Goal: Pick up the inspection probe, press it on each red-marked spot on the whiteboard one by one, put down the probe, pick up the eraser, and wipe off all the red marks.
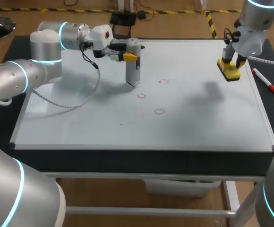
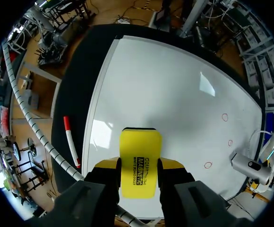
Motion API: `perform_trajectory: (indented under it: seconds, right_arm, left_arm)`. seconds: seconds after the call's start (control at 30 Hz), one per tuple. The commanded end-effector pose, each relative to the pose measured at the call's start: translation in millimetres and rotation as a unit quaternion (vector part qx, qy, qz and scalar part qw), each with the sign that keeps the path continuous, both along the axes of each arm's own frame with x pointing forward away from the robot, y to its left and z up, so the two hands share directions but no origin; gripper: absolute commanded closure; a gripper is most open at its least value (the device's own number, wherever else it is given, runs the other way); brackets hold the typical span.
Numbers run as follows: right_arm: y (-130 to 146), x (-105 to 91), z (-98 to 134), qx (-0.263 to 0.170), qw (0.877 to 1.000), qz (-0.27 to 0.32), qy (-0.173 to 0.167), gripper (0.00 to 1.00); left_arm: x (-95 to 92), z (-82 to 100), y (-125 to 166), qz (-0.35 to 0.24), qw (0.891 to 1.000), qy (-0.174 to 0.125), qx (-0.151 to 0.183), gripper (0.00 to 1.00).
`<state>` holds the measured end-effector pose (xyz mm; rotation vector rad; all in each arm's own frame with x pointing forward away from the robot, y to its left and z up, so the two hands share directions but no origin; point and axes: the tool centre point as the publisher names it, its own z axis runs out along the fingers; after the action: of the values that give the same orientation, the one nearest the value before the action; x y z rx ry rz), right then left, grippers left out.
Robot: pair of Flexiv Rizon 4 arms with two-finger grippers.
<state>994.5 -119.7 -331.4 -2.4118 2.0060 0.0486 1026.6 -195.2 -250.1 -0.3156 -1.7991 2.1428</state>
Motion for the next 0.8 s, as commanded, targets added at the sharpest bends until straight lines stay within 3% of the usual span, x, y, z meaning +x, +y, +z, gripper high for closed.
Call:
perform_trajectory:
  seconds: [0.03, 0.37, 0.8]
  right_arm:
    - [-1.0, 0.4, 0.9, -0.001, 1.000, 0.001, -0.001, 1.00]
    - [-1.0, 0.4, 0.9, -0.001, 1.000, 0.001, -0.001, 1.00]
    - [-1.0, 0.4, 0.9, -0.001, 1.000, 0.001, -0.001, 1.00]
  left_arm:
    - [0.6, 21.2, 31.5, 0.072, 0.997, -0.014, 0.029, 1.00]
    - [41.8, 39.4, 93.5, 0.207, 0.977, -0.030, 0.041, 1.00]
    - [68.2, 45.4, 148.3, 0.304, 0.952, -0.028, 0.028, 1.00]
